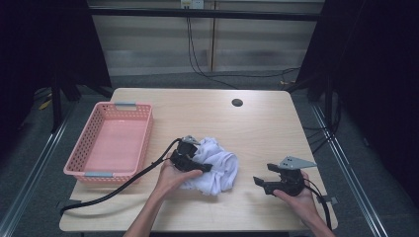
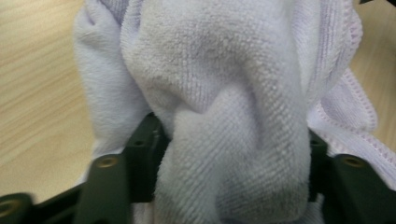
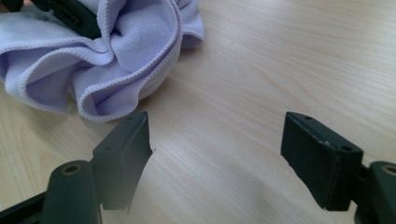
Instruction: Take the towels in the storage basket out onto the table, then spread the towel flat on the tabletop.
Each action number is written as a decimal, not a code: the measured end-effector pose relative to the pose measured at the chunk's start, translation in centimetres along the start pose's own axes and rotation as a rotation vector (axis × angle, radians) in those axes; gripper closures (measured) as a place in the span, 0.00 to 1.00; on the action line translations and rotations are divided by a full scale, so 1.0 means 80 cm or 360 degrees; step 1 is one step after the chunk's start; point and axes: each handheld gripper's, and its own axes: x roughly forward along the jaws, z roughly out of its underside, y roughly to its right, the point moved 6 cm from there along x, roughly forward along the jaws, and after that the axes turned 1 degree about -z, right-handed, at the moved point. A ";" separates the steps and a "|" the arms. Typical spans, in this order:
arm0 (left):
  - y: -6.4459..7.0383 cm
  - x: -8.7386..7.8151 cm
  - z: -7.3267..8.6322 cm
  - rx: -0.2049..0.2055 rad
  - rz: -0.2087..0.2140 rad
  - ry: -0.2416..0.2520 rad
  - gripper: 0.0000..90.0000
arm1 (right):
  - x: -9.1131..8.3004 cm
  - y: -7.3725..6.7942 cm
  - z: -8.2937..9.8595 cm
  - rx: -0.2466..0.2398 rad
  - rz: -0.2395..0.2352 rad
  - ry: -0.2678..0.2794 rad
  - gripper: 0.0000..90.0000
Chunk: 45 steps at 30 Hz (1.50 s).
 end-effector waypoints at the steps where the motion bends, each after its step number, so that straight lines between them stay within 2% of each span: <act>1: 0.000 -0.001 -0.001 -0.0007 0.0013 0.0004 0.37 | 0.000 0.000 0.000 -0.0001 0.0001 0.0000 0.26; 4: 0.000 -0.013 -0.006 -0.0021 0.0005 0.0037 0.22 | -0.001 0.000 0.000 -0.0006 0.0000 0.0005 0.26; 5: 0.001 -0.020 -0.007 -0.0013 0.0004 0.0064 0.21 | -0.001 0.000 0.000 -0.0005 0.0001 0.0005 0.26; 6: 0.001 -0.031 -0.010 -0.0033 0.0042 0.0132 0.22 | -0.001 0.000 0.000 -0.0006 0.0000 0.0005 0.26; 7: 0.000 -0.037 -0.011 -0.0047 0.0056 0.0152 0.22 | 0.000 0.000 0.000 0.0006 0.0001 0.0001 0.26; 10: -0.005 -0.062 -0.009 -0.0100 0.0020 0.0188 0.20 | 0.001 -0.001 -0.001 -0.0002 0.0005 0.0001 0.26; 11: -0.004 -0.072 -0.006 -0.0069 -0.0041 0.0202 0.24 | 0.001 -0.002 -0.002 0.0003 0.0006 0.0005 0.26; 12: -0.002 -0.081 -0.003 -0.0040 -0.0072 0.0210 0.27 | 0.001 -0.002 -0.002 -0.0003 0.0007 0.0007 0.26; 14: 0.004 -0.097 0.006 -0.0040 -0.0079 0.0245 0.28 | 0.003 -0.004 -0.005 -0.0009 0.0008 0.0006 0.26; 15: 0.006 -0.104 0.011 -0.0027 -0.0091 0.0257 0.33 | 0.005 -0.005 -0.007 -0.0023 0.0013 0.0004 0.26; 16: 0.010 -0.110 0.017 -0.0042 -0.0075 0.0275 0.36 | 0.007 -0.007 -0.011 -0.0029 0.0011 0.0003 0.27; 17: 0.012 -0.114 0.022 -0.0047 -0.0070 0.0260 0.36 | 0.009 -0.011 -0.015 -0.0041 0.0001 0.0005 0.27; 18: 0.015 -0.119 0.029 -0.0033 -0.0095 0.0240 0.38 | 0.009 -0.014 -0.019 -0.0051 -0.0007 0.0010 0.28; 19: 0.018 -0.122 0.033 -0.0023 -0.0110 0.0255 0.40 | 0.010 -0.017 -0.023 -0.0062 -0.0021 0.0017 0.29; 21: 0.027 -0.132 0.047 -0.0029 -0.0091 0.0251 0.44 | 0.014 -0.024 -0.031 -0.0084 -0.0049 0.0022 0.32; 23: 0.034 -0.137 0.060 -0.0001 -0.0107 0.0230 0.49 | 0.022 -0.032 -0.040 -0.0100 -0.0083 0.0025 0.37; 24: 0.038 -0.137 0.065 -0.0003 -0.0129 0.0235 0.52 | 0.028 -0.036 -0.044 -0.0118 -0.0107 0.0019 0.42; 25: 0.042 -0.136 0.069 -0.0017 -0.0108 0.0260 0.53 | 0.035 -0.041 -0.047 -0.0134 -0.0122 0.0007 0.45; 26: 0.047 -0.132 0.073 -0.0031 -0.0053 0.0283 0.56 | 0.042 -0.046 -0.048 -0.0150 -0.0138 -0.0013 0.49; 27: 0.049 -0.128 0.075 -0.0032 -0.0056 0.0294 0.61 | 0.051 -0.052 -0.050 -0.0168 -0.0161 -0.0040 0.51; 29: 0.053 -0.112 0.074 -0.0008 -0.0032 0.0252 0.62 | 0.063 -0.057 -0.051 -0.0205 -0.0160 -0.0074 0.60; 30: 0.058 -0.104 0.070 0.0026 -0.0020 0.0229 0.64 | 0.070 -0.059 -0.051 -0.0220 -0.0165 -0.0097 0.63; 31: 0.062 -0.099 0.065 0.0069 -0.0012 0.0230 0.65 | 0.075 -0.061 -0.051 -0.0231 -0.0174 -0.0105 0.66; 32: 0.066 -0.093 0.060 0.0079 0.0017 0.0224 0.66 | 0.078 -0.065 -0.052 -0.0235 -0.0200 -0.0110 0.71; 34: 0.072 -0.083 0.047 0.0107 0.0022 0.0236 0.66 | 0.084 -0.068 -0.054 -0.0259 -0.0185 -0.0112 0.77; 35: 0.075 -0.077 0.041 0.0120 0.0046 0.0233 0.65 | 0.087 -0.069 -0.053 -0.0251 -0.0194 -0.0115 0.78; 37: 0.076 -0.062 0.031 0.0158 0.0030 0.0213 0.60 | 0.092 -0.067 -0.053 -0.0246 -0.0176 -0.0102 0.81; 39: 0.076 -0.051 0.022 0.0111 0.0050 0.0221 0.51 | 0.095 -0.067 -0.054 -0.0221 -0.0195 -0.0077 0.85; 41: 0.078 -0.042 0.018 0.0150 0.0044 0.0199 0.46 | 0.094 -0.068 -0.056 -0.0223 -0.0214 -0.0053 0.91; 42: 0.075 -0.037 0.017 0.0139 0.0034 0.0188 0.44 | 0.092 -0.068 -0.059 -0.0213 -0.0227 -0.0035 0.92; 43: 0.073 -0.033 0.018 0.0114 0.0065 0.0183 0.41 | 0.090 -0.068 -0.061 -0.0188 -0.0251 -0.0022 0.93; 45: 0.074 -0.028 0.018 0.0115 0.0082 0.0187 0.36 | 0.087 -0.069 -0.066 -0.0163 -0.0259 0.0011 0.94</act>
